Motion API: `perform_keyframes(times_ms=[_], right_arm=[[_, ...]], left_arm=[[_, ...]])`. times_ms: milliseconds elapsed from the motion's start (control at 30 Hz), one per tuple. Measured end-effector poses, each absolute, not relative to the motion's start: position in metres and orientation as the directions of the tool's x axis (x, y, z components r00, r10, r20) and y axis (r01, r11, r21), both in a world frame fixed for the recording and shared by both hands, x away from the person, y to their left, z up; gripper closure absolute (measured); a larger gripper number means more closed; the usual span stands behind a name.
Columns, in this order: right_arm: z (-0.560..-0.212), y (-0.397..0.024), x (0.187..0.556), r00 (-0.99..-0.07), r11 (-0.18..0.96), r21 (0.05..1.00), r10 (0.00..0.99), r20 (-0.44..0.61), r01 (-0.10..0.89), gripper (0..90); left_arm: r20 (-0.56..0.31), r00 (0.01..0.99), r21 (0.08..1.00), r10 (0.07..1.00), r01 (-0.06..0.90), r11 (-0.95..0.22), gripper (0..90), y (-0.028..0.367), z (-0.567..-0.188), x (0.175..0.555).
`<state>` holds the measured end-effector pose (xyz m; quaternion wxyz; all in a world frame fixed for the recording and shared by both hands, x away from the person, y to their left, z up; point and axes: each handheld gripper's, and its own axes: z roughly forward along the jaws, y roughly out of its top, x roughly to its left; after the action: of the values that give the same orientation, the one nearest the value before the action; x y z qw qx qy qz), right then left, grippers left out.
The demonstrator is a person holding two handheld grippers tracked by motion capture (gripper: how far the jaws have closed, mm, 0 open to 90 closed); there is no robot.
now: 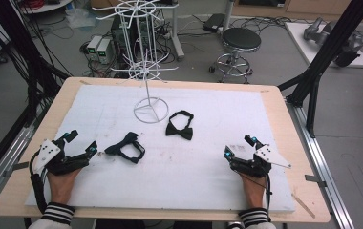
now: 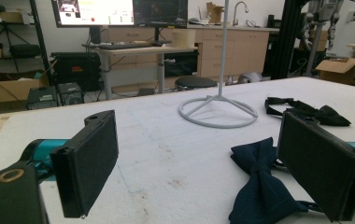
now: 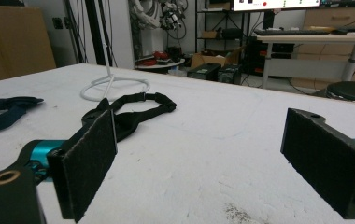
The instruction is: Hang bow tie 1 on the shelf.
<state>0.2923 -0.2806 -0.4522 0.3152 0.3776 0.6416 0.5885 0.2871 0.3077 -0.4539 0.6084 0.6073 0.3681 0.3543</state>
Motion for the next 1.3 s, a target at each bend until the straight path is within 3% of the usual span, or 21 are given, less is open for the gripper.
perform_keyframes(times_ms=[800, 1300], right_arm=[[-0.452, -0.281, 0.291, -0.508, 0.007, 0.993, 0.859, 0.055, 0.118, 10.0], [-0.453, -0.282, 0.291, -0.51, 0.008, 0.994, 0.859, 0.047, 0.105, 10.0]], left_arm=[[-0.033, 0.483, 0.999, 0.875, 0.042, 0.015, 13.4, 0.309, -0.453, 0.29], [0.022, 0.495, 0.994, 0.869, 0.084, -0.073, 13.4, 0.308, -0.428, 0.297]])
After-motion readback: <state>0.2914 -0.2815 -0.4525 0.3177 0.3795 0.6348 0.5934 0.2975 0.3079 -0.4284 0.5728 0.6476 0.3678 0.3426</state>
